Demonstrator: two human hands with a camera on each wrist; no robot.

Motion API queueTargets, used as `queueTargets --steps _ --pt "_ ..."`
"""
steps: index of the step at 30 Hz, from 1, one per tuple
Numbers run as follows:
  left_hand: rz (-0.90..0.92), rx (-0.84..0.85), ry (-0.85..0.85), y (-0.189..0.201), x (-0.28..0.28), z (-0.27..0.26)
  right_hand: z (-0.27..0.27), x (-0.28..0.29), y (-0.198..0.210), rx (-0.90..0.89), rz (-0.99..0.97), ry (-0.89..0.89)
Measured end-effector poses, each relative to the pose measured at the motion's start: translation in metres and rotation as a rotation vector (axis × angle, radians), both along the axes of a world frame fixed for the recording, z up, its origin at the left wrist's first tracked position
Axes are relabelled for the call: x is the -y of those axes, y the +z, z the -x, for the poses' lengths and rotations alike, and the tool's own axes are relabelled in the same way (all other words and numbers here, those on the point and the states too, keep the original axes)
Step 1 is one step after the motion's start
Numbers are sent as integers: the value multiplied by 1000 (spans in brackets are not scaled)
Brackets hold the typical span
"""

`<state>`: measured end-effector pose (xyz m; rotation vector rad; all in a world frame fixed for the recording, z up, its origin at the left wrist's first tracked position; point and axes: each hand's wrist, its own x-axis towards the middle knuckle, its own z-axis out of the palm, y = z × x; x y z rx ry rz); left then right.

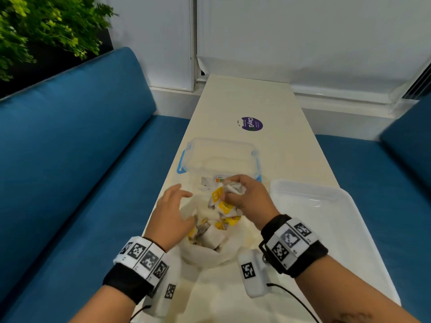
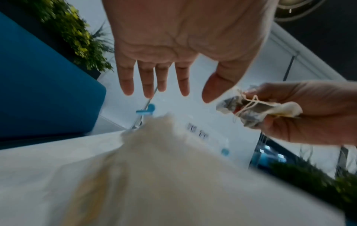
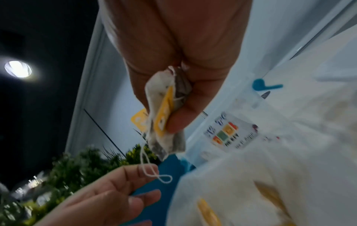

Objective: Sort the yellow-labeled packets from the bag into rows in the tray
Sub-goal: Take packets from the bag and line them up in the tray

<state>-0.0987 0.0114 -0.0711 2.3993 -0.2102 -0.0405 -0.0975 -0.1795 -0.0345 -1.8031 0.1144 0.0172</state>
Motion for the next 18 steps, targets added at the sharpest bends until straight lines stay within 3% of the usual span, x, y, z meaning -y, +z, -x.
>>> queueTargets --steps 4,8,10,13,15,18 --pt "496 -52 127 36 31 1 5 27 47 91 -172 26" --pt "1015 -462 118 67 93 9 11 53 79 193 -275 58" --pt "1283 -673 19 72 118 14 17 58 82 264 -209 57" --pt "1569 -770 -88 74 159 21 29 74 69 319 -28 14" --pt "1669 -789 -41 71 181 22 35 87 52 299 64 -1" --pt "1667 -793 54 60 205 20 42 109 26 262 314 -33"
